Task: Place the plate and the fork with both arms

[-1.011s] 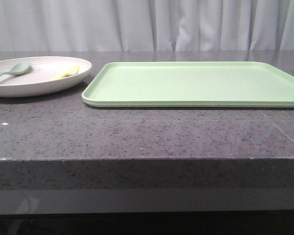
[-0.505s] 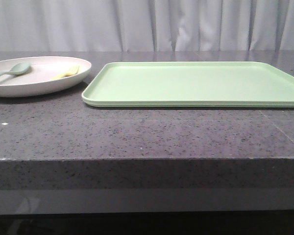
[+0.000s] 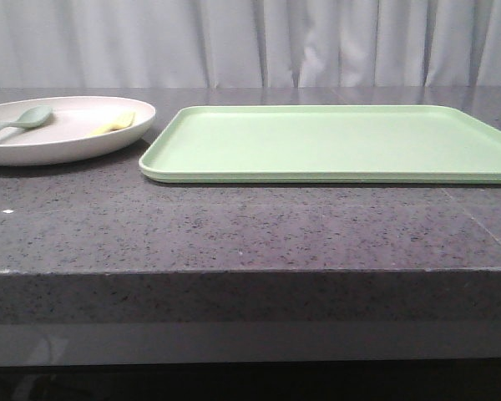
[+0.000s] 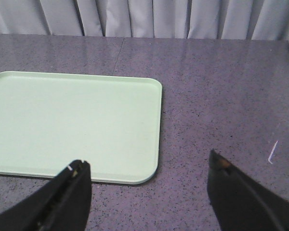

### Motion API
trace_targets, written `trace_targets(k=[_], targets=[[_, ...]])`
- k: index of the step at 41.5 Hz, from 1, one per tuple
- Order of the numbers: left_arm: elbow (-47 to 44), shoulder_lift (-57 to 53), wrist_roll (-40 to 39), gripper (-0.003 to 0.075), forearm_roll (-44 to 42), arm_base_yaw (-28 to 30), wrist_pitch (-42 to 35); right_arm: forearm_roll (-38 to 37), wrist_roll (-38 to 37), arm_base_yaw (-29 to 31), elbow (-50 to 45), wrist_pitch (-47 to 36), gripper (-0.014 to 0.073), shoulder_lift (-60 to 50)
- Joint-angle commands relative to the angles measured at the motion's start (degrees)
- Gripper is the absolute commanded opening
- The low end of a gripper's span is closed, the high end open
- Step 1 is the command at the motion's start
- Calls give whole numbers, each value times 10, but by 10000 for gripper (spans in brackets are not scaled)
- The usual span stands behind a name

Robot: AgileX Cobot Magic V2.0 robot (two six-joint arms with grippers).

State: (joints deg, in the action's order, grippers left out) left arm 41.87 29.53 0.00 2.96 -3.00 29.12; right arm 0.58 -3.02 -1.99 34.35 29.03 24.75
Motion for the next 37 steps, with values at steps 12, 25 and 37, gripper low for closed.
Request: trace_targets(k=[12,25,37], targets=[[76,150,-4,565,0,2,15,-6,2,-1,19,-49,533,7],[173,334,0,565,-1,5,135,-6,2,-1,19,-49,533,7],[243,471,148,564,187,116,149,-6,2,-1,19,-49,533,7]])
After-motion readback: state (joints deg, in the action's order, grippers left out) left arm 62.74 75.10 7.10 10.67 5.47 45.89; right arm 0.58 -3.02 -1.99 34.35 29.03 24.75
